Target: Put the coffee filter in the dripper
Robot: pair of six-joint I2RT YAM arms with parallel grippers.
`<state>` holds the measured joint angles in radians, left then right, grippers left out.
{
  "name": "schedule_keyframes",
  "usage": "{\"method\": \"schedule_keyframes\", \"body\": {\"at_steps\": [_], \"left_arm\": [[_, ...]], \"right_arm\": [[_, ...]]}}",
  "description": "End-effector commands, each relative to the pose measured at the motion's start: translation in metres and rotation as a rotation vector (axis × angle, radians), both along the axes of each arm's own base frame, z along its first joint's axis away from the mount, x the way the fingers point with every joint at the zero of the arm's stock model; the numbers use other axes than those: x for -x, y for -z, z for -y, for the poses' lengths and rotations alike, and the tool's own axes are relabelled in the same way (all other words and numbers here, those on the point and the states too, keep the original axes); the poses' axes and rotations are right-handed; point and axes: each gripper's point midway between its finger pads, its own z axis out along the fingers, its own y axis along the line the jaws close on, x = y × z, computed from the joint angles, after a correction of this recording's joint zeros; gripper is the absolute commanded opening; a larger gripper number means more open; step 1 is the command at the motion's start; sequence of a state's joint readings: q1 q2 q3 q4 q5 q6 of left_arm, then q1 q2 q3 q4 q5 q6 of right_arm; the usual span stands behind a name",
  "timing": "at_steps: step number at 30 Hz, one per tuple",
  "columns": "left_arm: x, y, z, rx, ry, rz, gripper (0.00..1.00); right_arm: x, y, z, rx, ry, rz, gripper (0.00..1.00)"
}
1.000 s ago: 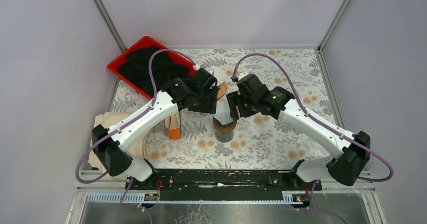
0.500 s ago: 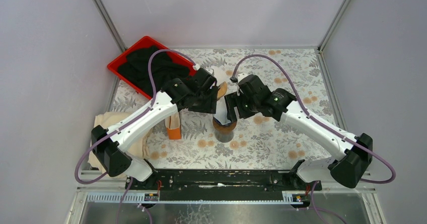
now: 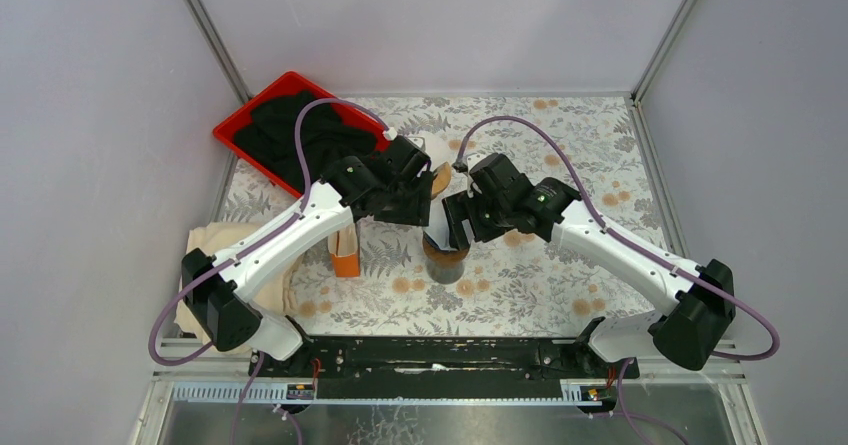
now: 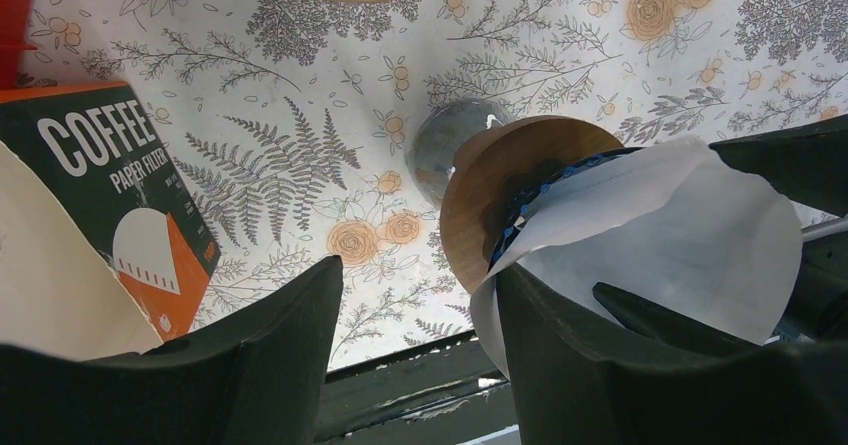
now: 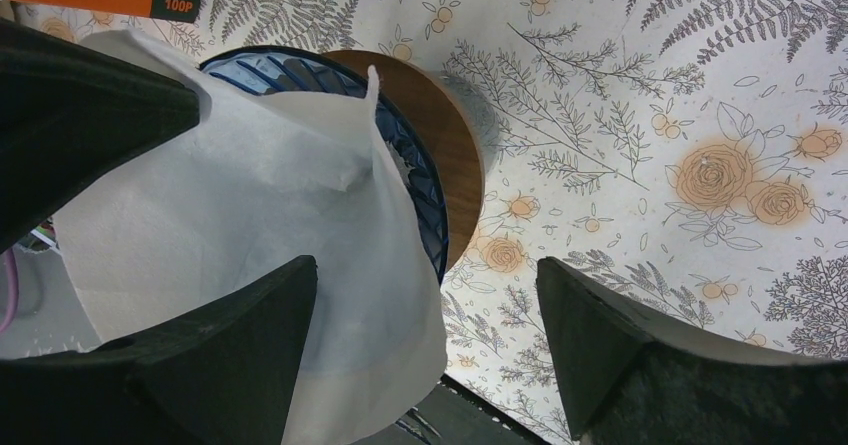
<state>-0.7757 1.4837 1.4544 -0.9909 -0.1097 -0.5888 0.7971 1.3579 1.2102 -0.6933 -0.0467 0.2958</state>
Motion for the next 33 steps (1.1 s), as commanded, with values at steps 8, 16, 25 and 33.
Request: {"method": "schedule_keyframes", "body": {"at_steps": [8, 16, 25, 33], "left_arm": [[-0.006, -0.008, 0.009, 0.051, 0.023, 0.030, 0.65], [-0.005, -0.009, 0.008, 0.056, 0.021, 0.033, 0.65], [0.002, -0.025, 0.012, 0.119, 0.042, 0.045, 0.68], [0.014, -0.017, 0.016, 0.137, 0.086, 0.007, 0.68]], "right_arm": [[-0.019, -0.029, -0.015, -0.106, 0.027, 0.100, 0.94], [-0.018, -0.022, -0.023, -0.129, 0.021, 0.069, 0.96], [-0.028, -0.038, -0.003, -0.088, 0.086, 0.162, 0.97], [-0.036, -0.036, 0.005, -0.071, 0.115, 0.178, 0.96]]}}
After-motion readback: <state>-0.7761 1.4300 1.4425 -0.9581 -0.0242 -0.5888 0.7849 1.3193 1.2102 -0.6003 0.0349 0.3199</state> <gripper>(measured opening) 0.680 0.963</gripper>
